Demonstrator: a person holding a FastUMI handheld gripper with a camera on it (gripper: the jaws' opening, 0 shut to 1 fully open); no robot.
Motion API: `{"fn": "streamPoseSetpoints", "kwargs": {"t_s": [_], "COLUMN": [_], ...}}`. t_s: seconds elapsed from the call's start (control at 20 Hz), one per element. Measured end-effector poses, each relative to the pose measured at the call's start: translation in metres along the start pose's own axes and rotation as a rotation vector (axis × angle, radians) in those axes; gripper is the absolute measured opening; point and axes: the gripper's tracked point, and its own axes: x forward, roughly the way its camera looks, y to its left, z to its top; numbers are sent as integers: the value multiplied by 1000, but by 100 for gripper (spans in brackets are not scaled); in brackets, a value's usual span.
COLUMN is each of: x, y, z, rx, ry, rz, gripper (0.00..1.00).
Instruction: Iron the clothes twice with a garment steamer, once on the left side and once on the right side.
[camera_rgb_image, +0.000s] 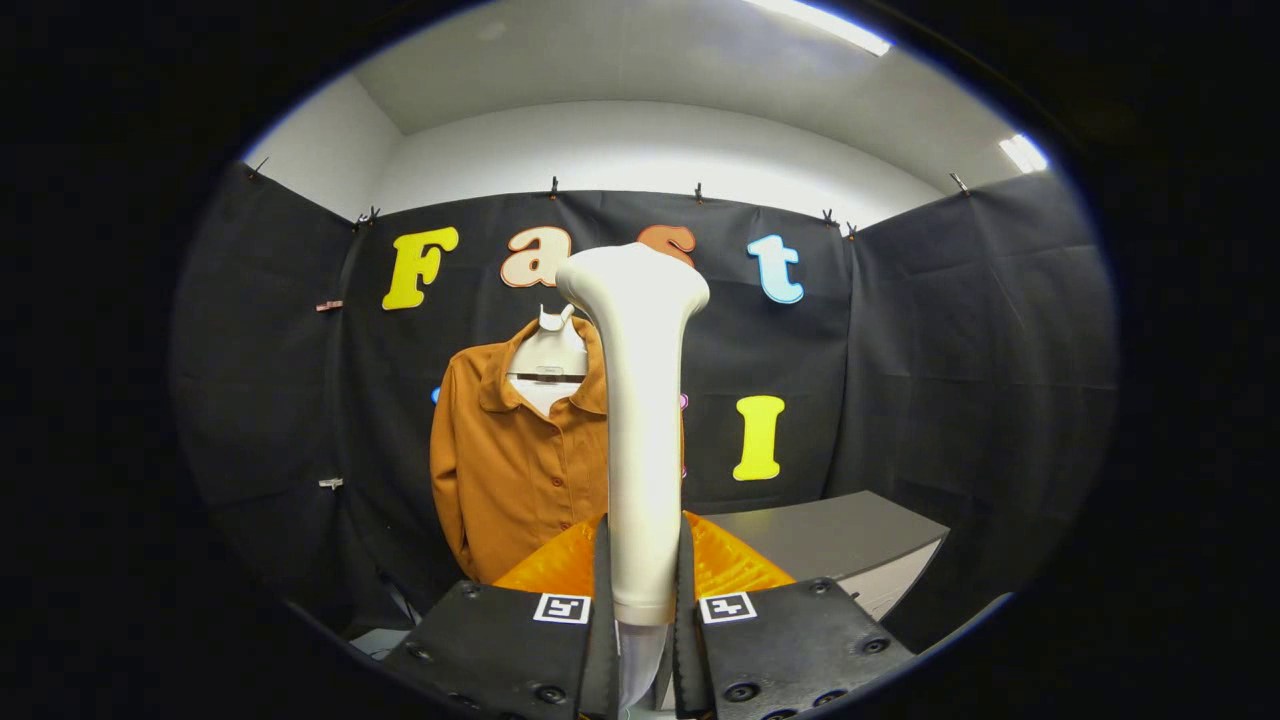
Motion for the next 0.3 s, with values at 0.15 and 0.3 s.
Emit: {"fn": "streamPoseSetpoints", "kwargs": {"t_s": [0.15, 0.3], "x": [-1, -3], "y": [-2, -2], "z": [1, 0], "rx": [1, 5], "ry": [-1, 1], "rz": [-2, -2], "gripper": [25, 25]}}
